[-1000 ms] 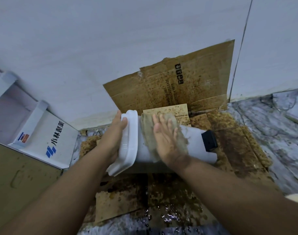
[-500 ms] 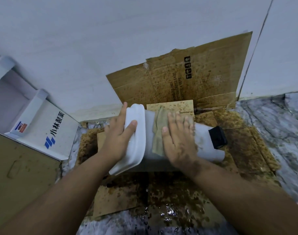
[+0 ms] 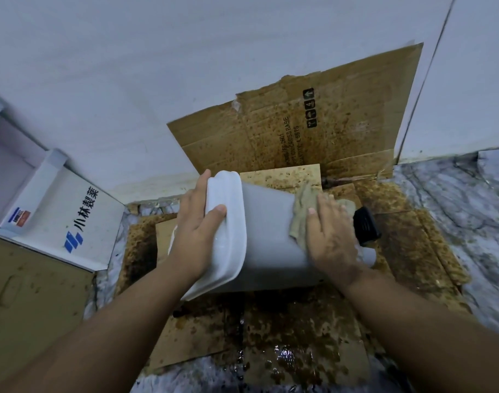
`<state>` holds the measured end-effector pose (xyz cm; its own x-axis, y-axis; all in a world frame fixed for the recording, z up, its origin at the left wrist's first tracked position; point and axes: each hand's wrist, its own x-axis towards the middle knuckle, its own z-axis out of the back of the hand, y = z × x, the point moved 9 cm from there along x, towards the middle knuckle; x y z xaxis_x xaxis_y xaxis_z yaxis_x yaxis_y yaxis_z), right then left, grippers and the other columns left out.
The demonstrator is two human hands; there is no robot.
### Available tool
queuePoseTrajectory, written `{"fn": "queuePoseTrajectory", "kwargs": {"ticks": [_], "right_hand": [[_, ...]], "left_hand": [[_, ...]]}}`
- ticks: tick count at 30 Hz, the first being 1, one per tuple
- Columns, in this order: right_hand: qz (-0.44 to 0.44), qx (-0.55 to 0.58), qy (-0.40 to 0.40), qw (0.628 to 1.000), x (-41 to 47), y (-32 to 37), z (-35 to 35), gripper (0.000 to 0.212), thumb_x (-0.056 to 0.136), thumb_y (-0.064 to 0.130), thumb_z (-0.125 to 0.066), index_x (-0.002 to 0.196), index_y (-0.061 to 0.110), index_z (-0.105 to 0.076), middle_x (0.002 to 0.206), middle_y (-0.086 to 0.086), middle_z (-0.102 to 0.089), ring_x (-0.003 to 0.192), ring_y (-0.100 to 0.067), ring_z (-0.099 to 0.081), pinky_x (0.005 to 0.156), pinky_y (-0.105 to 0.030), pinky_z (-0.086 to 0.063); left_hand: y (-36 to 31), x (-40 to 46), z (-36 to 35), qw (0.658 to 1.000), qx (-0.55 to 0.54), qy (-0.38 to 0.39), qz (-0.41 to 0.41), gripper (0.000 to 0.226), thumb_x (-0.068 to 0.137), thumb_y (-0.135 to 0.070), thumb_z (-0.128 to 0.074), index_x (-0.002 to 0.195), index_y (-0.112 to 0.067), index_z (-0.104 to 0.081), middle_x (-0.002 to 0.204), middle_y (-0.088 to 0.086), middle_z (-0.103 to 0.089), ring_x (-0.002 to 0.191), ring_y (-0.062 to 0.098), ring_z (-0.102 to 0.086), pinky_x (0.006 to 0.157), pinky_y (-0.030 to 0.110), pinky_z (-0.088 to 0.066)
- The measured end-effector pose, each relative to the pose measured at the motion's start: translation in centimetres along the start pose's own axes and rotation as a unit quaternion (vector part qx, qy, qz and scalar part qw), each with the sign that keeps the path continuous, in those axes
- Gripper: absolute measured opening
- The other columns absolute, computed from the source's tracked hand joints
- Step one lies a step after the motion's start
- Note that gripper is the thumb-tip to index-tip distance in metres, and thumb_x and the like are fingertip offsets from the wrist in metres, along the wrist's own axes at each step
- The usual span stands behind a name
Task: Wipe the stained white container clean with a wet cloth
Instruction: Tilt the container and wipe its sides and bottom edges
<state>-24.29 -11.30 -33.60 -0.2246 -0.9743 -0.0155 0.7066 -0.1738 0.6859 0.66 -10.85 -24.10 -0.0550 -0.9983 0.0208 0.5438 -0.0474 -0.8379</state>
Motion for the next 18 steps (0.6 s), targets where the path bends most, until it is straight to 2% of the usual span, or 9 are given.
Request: {"fn": "queuePoseTrajectory", "kwargs": {"ticks": [1, 4, 6, 8, 10, 12, 14, 16, 18], "right_hand": [[0.019, -0.002, 0.003, 1.0, -0.7, 2.5, -0.1, 0.085, 0.086, 0.058, -0.001, 0.156, 0.017, -0.024, 0.164, -0.011, -0.025, 0.152, -0.031, -0.019, 0.122, -0.054, -0.016], [0.176, 0.052, 0.035, 0.982, -4.3, 11.4, -0.4, 0.07, 0.091, 0.053, -0.007, 0.158, 0.032, -0.014, 0.167, 0.009, -0.009, 0.154, -0.013, 0.001, 0.125, -0.041, 0.005], [0.246, 0.084, 0.053, 0.964, -5.4, 12.3, 0.0, 0.062, 0.096, 0.05, -0.017, 0.157, 0.036, -0.017, 0.166, 0.014, -0.009, 0.153, -0.006, 0.003, 0.124, -0.034, 0.004], [0.275, 0.057, 0.042, 0.959, -4.6, 8.8, 0.3, 0.059, 0.098, 0.049, -0.023, 0.156, 0.035, -0.022, 0.166, 0.012, -0.015, 0.154, -0.009, -0.003, 0.126, -0.041, -0.006], [0.24, 0.039, 0.022, 0.97, -3.0, 3.3, 0.4, 0.059, 0.1, 0.049, -0.022, 0.155, 0.029, -0.029, 0.164, 0.004, -0.024, 0.154, -0.016, -0.014, 0.123, -0.051, -0.018], [0.162, 0.041, 0.006, 0.986, -1.8, -1.2, 0.7, 0.064, 0.102, 0.053, -0.019, 0.153, 0.019, -0.036, 0.161, -0.004, -0.033, 0.151, -0.022, -0.026, 0.118, -0.055, -0.026], [0.094, 0.043, -0.016, 0.994, -1.4, -2.9, 0.8, 0.069, 0.101, 0.055, -0.016, 0.152, 0.014, -0.038, 0.159, -0.008, -0.036, 0.149, -0.027, -0.031, 0.117, -0.056, -0.027], [0.066, 0.021, -0.033, 0.997, -1.6, -0.3, 0.6, 0.073, 0.096, 0.057, -0.01, 0.155, 0.018, -0.031, 0.162, -0.007, -0.028, 0.151, -0.029, -0.023, 0.121, -0.055, -0.02], [0.125, -0.001, 0.002, 0.992, -2.7, 6.4, -0.2, 0.072, 0.092, 0.056, -0.005, 0.158, 0.027, -0.016, 0.167, -0.004, -0.013, 0.154, -0.027, -0.008, 0.124, -0.051, -0.008]], "left_hand": [[0.0, 0.1, 0.0, 1.0, -0.004, 0.002, -0.001, 0.076, 0.08, -0.065, -0.038, 0.153, -0.056, -0.018, 0.153, -0.02, -0.027, 0.135, -0.005, -0.026, 0.111, 0.031, -0.018], [0.4, 0.3, 0.3, 1.0, -0.018, -0.002, -0.006, 0.073, 0.081, -0.063, -0.04, 0.152, -0.056, -0.021, 0.152, -0.022, -0.028, 0.133, -0.018, -0.026, 0.113, 0.03, -0.02], [0.3, 0.1, 0.3, 1.0, -0.002, -0.001, -0.015, 0.075, 0.081, -0.062, -0.039, 0.154, -0.052, -0.022, 0.154, -0.021, -0.028, 0.135, -0.015, -0.026, 0.113, 0.029, -0.019], [0.4, 0.2, 0.4, 1.0, 0.0, 0.002, -0.006, 0.077, 0.081, -0.06, -0.041, 0.155, -0.049, -0.022, 0.154, -0.019, -0.028, 0.136, -0.005, -0.027, 0.111, 0.026, -0.021], [1.0, 0.7, 0.7, 1.0, 0.0, 0.011, 0.016, 0.075, 0.082, -0.056, -0.043, 0.153, -0.054, -0.02, 0.152, -0.017, -0.027, 0.134, 0.0, -0.028, 0.111, 0.032, -0.023], [1.5, 1.1, 0.9, 0.999, 0.024, 0.035, 0.022, 0.076, 0.081, -0.064, -0.042, 0.151, -0.063, -0.012, 0.154, -0.017, -0.024, 0.141, 0.007, -0.026, 0.118, 0.042, -0.021], [1.3, 0.6, 0.6, 0.997, 0.051, 0.052, -0.005, 0.077, 0.082, -0.074, -0.036, 0.152, -0.062, -0.004, 0.157, -0.022, -0.019, 0.149, 0.005, -0.019, 0.122, 0.043, -0.015], [1.1, 0.0, 0.5, 0.998, 0.047, 0.045, -0.022, 0.078, 0.087, -0.075, -0.031, 0.157, -0.053, -0.003, 0.159, -0.029, -0.013, 0.147, -0.011, -0.011, 0.123, 0.036, -0.009], [1.0, -0.1, 0.5, 0.998, 0.034, 0.038, -0.022, 0.076, 0.089, -0.074, -0.031, 0.157, -0.051, -0.005, 0.158, -0.034, -0.011, 0.146, -0.016, -0.006, 0.126, 0.036, -0.006]]}}
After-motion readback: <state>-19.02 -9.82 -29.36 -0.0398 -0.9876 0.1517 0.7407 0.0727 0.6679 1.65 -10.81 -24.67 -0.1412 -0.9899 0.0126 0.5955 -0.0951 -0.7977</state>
